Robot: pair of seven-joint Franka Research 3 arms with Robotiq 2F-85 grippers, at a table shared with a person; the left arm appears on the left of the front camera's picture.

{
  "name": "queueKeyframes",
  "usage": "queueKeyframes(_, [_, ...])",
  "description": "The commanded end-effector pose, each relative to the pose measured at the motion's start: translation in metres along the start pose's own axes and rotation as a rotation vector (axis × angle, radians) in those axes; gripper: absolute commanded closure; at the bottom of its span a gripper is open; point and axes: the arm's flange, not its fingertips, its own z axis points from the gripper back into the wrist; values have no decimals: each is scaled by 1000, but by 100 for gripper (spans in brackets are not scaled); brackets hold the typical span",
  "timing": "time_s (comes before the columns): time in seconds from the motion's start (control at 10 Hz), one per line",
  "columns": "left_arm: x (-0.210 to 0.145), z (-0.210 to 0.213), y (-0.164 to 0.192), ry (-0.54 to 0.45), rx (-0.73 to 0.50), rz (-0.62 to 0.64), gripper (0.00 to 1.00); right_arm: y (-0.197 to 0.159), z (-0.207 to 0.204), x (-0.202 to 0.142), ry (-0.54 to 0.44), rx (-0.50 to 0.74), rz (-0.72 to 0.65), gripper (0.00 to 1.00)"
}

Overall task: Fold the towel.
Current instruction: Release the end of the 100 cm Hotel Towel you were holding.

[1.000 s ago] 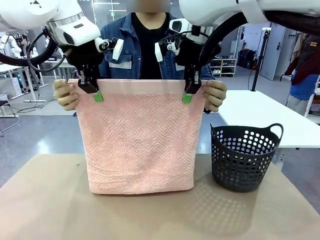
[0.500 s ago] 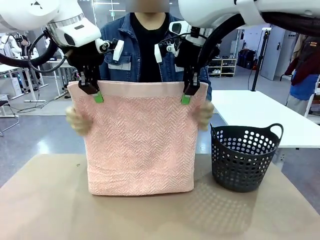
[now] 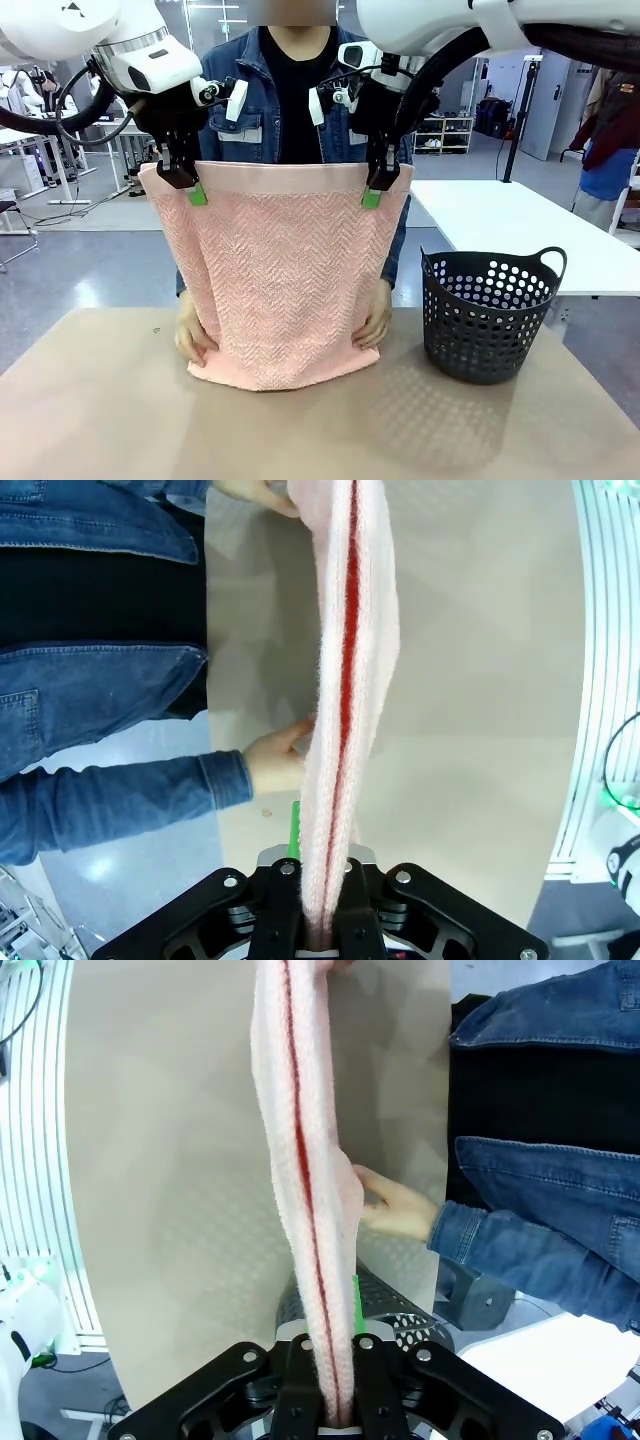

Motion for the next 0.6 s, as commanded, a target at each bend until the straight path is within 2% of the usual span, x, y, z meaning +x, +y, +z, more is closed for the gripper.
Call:
queueKeyframes(0.0, [-1,2,1,2,7,-3,100,2,4,-1,12,-11,6,100])
queueKeyframes(0.5, [-1,2,1,2,7,-3,100,2,4,-1,12,-11,6,100])
